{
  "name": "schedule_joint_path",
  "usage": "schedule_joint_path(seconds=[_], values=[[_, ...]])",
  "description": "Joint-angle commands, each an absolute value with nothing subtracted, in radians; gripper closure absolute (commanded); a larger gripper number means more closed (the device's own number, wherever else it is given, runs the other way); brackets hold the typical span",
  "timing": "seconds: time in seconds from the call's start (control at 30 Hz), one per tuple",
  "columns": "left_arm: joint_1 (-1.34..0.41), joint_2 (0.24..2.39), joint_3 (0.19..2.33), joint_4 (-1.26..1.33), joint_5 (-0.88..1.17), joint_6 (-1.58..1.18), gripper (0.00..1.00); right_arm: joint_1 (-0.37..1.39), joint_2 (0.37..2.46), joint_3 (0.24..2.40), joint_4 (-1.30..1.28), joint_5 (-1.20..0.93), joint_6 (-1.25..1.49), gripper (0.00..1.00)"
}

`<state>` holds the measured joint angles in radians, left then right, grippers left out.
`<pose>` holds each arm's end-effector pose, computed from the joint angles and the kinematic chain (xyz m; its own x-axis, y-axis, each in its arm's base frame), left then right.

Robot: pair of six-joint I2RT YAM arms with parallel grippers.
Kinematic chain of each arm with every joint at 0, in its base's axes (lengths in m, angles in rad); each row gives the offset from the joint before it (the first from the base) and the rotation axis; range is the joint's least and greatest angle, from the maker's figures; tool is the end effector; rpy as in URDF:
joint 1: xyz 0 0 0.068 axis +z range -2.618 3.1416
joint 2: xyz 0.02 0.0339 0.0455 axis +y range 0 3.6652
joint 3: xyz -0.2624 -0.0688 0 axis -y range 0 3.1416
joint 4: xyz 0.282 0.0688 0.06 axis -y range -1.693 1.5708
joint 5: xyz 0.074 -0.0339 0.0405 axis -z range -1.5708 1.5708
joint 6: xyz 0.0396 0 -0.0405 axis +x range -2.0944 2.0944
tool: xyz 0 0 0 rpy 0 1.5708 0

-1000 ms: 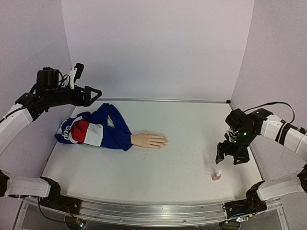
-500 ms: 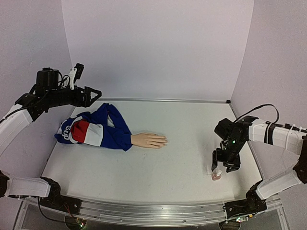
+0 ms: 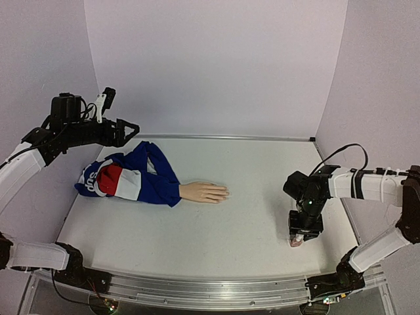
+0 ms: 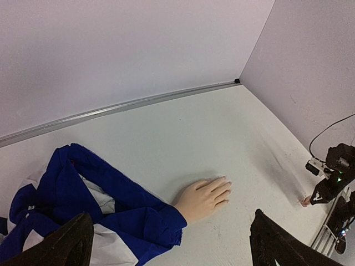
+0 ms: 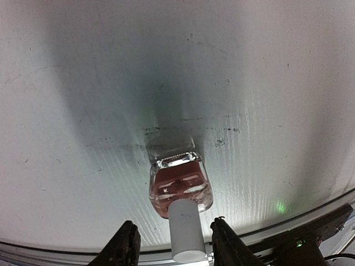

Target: Paint the nails

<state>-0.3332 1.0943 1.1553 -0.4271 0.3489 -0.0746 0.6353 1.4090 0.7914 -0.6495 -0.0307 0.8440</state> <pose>0.2614 -0.1048 0.3839 -0.3827 0.0584 -0.9220 0.5821 0.7902 -0.1916 0.2217 0.1650 0.1497 -0.9591 0.2209 -0.1768 0.1749 0.9541 0.2429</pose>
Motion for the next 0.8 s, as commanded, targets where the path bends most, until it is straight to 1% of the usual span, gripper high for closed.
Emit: schedule_joint_path(seconds=[0.0,0.33,0.43,0.5,0.57,0.77], values=[[-0.338,1.092,1.152,-0.409,0.37,-0.06,0.01,0.651,1.414,0.774,-0.707,0.029,0.882,0.59],[-0.338,1.093,1.151,-0.41,0.372,-0.061,0.01,0.658,1.406,0.78,-0.698,0.078,0.893,0.65],[-0.337,1.095,1.151,-0.409,0.373,-0.061,0.01,0.659,1.415,0.787,-0.694,0.078,0.891,0.71],[-0.337,1.094,1.151,-0.409,0.373,-0.061,0.01,0.658,1.417,0.787,-0.692,0.076,0.888,0.72],[-0.337,1.096,1.151,-0.409,0.373,-0.062,0.01,0.659,1.416,0.787,-0.691,0.072,0.888,0.74],[-0.337,1.106,1.151,-0.411,0.38,-0.061,0.01,0.666,1.407,0.794,-0.69,0.06,0.893,0.87]])
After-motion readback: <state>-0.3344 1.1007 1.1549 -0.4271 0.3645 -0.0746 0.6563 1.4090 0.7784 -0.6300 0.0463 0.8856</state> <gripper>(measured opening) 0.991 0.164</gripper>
